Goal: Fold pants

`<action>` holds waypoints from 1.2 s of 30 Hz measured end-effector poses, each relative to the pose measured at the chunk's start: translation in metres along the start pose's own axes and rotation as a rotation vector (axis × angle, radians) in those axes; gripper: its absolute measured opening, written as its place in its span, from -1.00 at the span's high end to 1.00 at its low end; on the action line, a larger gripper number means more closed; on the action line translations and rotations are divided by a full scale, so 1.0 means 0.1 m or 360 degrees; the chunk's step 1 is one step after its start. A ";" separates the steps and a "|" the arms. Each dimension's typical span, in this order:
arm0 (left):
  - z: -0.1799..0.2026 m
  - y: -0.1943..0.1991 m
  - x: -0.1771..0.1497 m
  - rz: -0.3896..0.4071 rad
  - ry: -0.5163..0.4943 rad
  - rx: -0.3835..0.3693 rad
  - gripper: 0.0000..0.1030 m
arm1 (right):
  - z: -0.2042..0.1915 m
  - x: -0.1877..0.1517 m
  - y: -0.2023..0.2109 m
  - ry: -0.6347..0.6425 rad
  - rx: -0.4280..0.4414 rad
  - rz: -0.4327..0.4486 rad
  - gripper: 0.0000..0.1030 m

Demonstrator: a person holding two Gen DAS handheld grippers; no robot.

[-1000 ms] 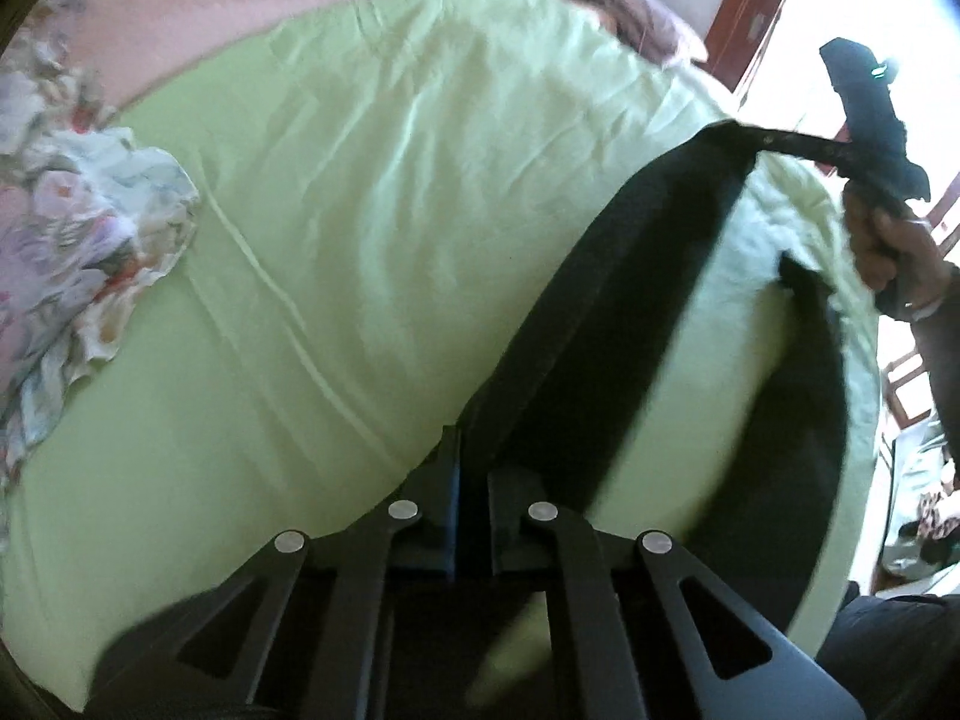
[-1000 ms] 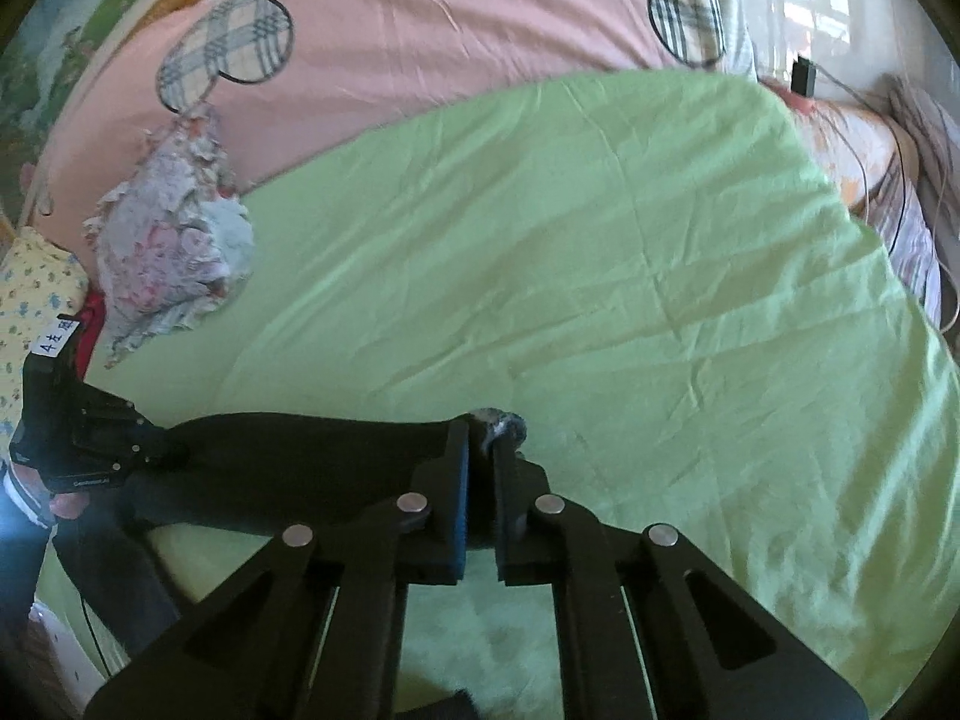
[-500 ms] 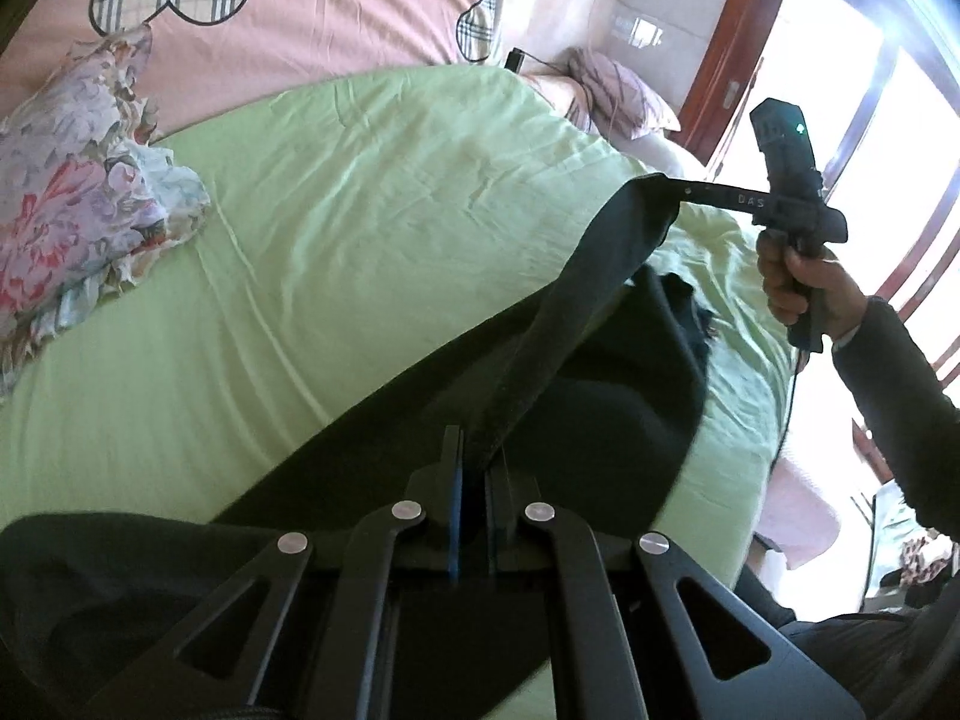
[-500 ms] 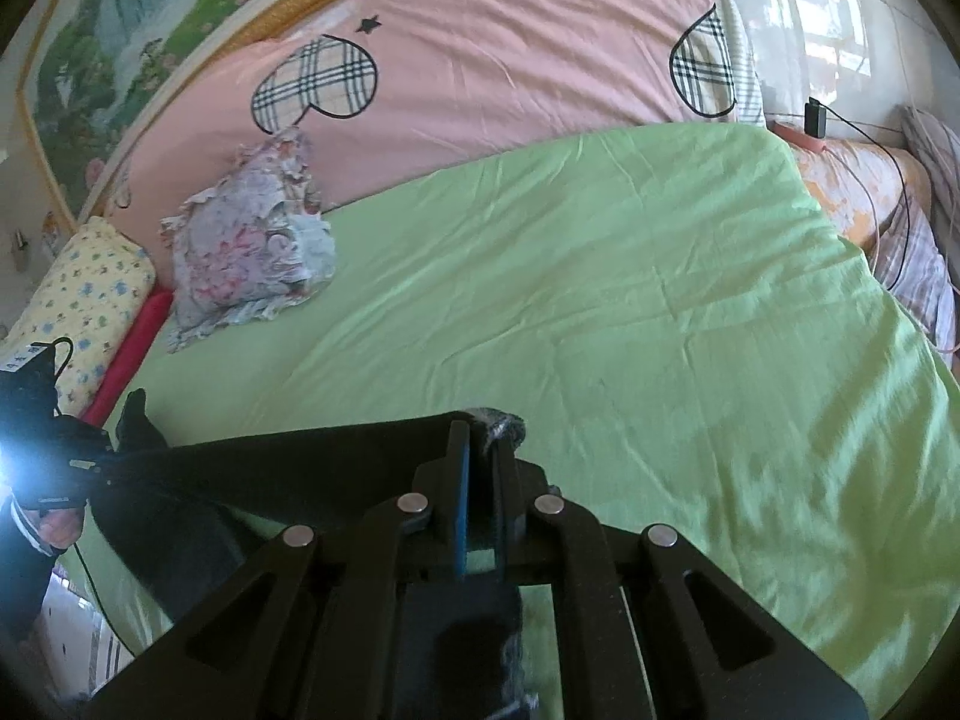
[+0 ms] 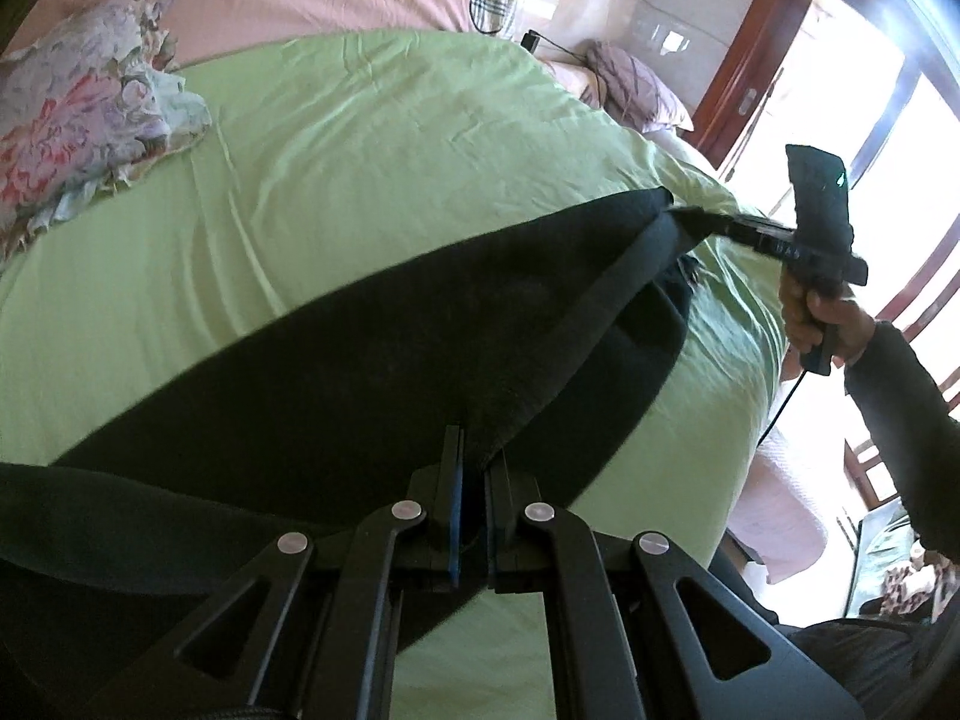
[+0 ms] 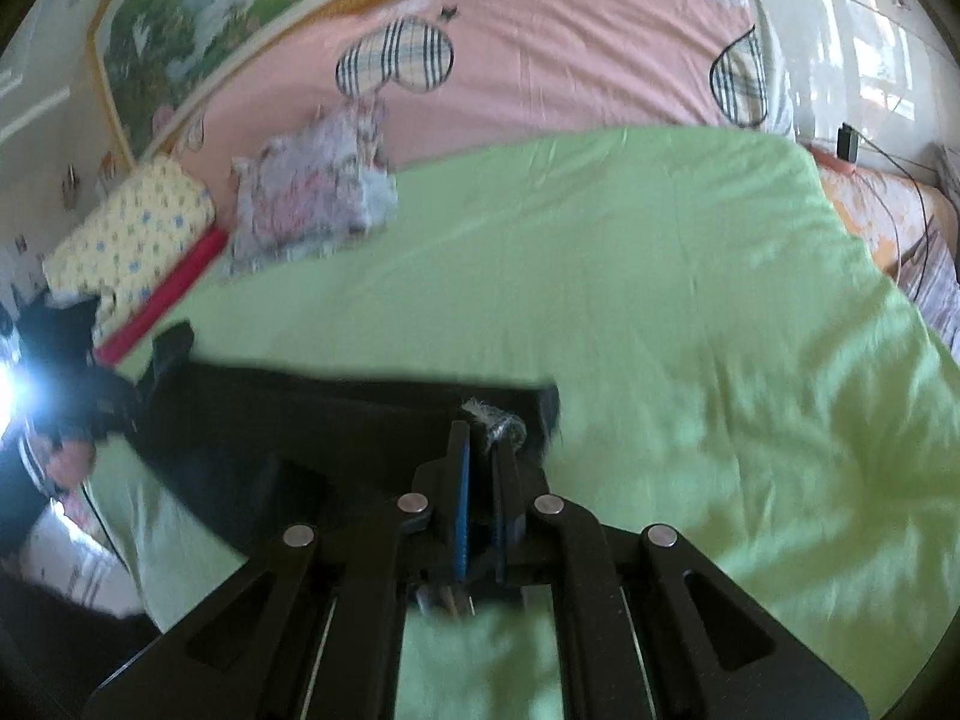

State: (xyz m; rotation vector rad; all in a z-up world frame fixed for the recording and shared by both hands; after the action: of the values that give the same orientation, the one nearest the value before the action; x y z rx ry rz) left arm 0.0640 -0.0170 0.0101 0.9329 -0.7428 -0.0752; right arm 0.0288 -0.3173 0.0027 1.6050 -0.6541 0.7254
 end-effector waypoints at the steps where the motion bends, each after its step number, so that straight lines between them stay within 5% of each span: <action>1: 0.02 -0.02 -0.03 -0.0007 -0.0006 0.0004 0.94 | 0.01 -0.06 -0.01 0.0011 -0.0014 -0.0026 0.87; 11: 0.05 -0.32 -0.27 -0.0115 -0.0019 0.0012 0.87 | 0.03 -0.29 -0.09 0.0030 -0.0148 -0.0151 0.95; 14: 0.06 -0.28 -0.27 -0.0093 -0.0005 0.0004 0.68 | 0.04 -0.30 -0.08 0.0000 -0.0171 -0.0218 0.91; 21: 0.11 -0.22 -0.36 -0.0059 0.0015 -0.0032 0.27 | -0.09 -0.25 0.28 -0.0073 -0.0282 -0.0079 0.04; 26: 0.11 -0.10 -0.45 -0.0016 0.0044 -0.0025 0.22 | -0.43 -0.18 0.41 -0.0105 -0.0149 0.0032 0.04; 36: -0.32 0.50 -0.80 0.0139 0.0232 0.0125 0.11 | -1.34 -0.14 0.06 -0.0092 0.0208 -0.0005 0.04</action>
State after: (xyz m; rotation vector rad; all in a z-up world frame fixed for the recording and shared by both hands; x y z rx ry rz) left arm 0.0109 0.0655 -0.0076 0.9685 -0.6537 0.0988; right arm 0.0023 -0.1851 0.0103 1.7518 -0.6571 0.7345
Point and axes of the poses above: each gripper's, at about its wrist camera, not at the fingertips, and y roughly against the way its jaws point, z to its right, x to its top, the point moved 2 cm from there along -y, roughly the way its jaws point, and after that the axes turned 9 degrees about -x, right-handed, at the moved point
